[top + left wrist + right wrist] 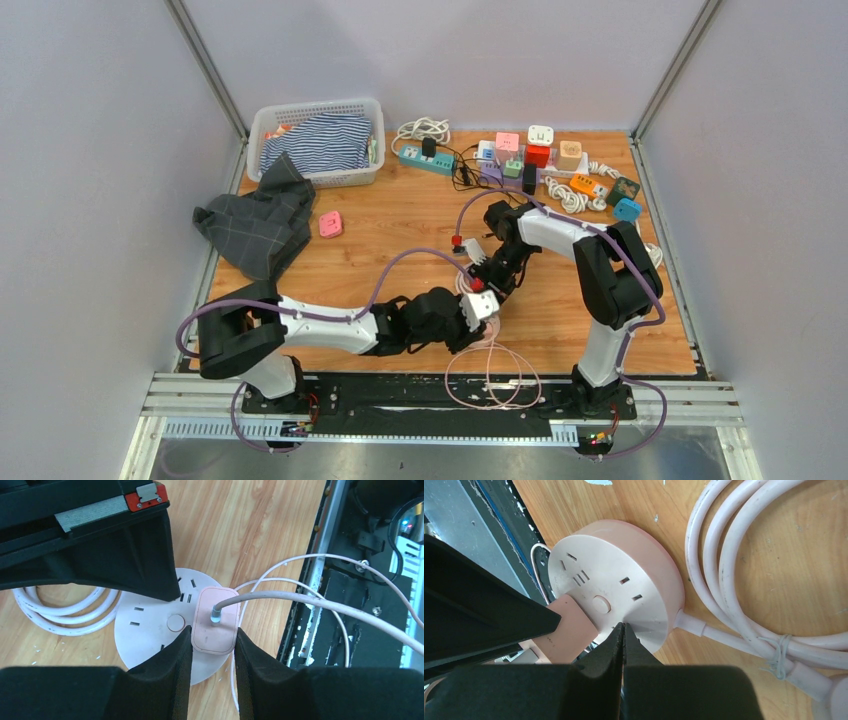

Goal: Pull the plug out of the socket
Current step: Remove the plug from the socket, then place the plug at the center of the board.

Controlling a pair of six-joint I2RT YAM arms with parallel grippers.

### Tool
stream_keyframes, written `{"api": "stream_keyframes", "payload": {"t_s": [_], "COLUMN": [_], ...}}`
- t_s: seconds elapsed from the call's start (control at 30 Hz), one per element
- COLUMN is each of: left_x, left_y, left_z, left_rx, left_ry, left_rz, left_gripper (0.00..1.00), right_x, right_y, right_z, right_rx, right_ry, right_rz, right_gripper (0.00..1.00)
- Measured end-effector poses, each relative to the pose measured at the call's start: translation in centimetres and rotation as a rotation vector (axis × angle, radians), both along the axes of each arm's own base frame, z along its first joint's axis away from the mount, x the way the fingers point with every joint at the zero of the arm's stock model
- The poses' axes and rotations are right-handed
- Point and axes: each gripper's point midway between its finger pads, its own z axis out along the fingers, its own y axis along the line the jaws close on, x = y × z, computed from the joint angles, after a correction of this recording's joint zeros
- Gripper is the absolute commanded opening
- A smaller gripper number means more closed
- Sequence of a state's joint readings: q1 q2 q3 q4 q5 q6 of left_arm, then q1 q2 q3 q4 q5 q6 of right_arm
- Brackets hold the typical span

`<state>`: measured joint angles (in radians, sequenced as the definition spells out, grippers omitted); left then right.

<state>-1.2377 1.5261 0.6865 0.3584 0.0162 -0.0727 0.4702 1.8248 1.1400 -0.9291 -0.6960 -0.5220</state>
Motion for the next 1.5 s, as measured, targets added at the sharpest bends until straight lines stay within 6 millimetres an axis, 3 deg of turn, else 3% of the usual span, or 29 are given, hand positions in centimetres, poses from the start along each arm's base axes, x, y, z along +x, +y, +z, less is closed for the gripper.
{"api": "stream_keyframes", "payload": {"t_s": [0.13,0.37,0.57,0.67,0.8,0.9,1.0,1.1,1.27,1.4,1.5], "left_x": [-0.2,-1.5,-1.3,-0.4,2.3,1.6,0.4,0.1,-0.4,-1.2,-0.6], "left_y": [0.0,-0.4,-0.4,-0.9,-1.0,-1.4,-1.8,-1.8,-1.0,-0.2,0.9], "left_z": [0.1,0.5,0.8,2.3,6.3,8.0,8.3,8.1,8.0,8.6,9.5], "left_rx": [-0.019,0.091,0.089,-0.005,-0.156,-0.197,-0.198,-0.194,-0.203,-0.244,-0.292], "left_ry": [0.062,-0.281,-0.291,-0.186,-0.120,-0.156,-0.181,-0.185,-0.165,-0.110,-0.052], "left_rz": [-0.009,-0.070,-0.047,-0.001,0.091,0.074,0.035,0.025,0.021,-0.003,0.018], "left_gripper": [0.00,0.00,0.00,0.00,0.00,0.00,0.00,0.00,0.00,0.00,0.00], "right_x": [0.1,-0.5,-0.5,-0.6,-0.6,-0.6,-0.6,-0.6,-0.6,0.2,1.3], "right_y": [0.0,-0.4,-0.4,-0.5,-0.6,-0.6,-0.6,-0.6,-0.8,-1.0,-0.7], "right_z": [0.0,0.0,-0.1,-0.1,-0.1,-0.1,-0.1,-0.1,0.4,1.0,2.0], "right_rx": [-0.003,-0.024,-0.027,-0.034,-0.039,-0.039,-0.039,-0.038,-0.036,-0.019,0.025], "right_ry": [-0.001,0.025,0.028,0.029,0.032,0.031,0.031,0.030,0.013,-0.071,-0.177], "right_rz": [-0.002,-0.003,-0.004,-0.003,-0.002,-0.002,-0.002,-0.002,0.006,0.041,0.081], "right_gripper": [0.00,0.00,0.00,0.00,0.00,0.00,0.01,0.08,0.28,0.45,0.54]}}
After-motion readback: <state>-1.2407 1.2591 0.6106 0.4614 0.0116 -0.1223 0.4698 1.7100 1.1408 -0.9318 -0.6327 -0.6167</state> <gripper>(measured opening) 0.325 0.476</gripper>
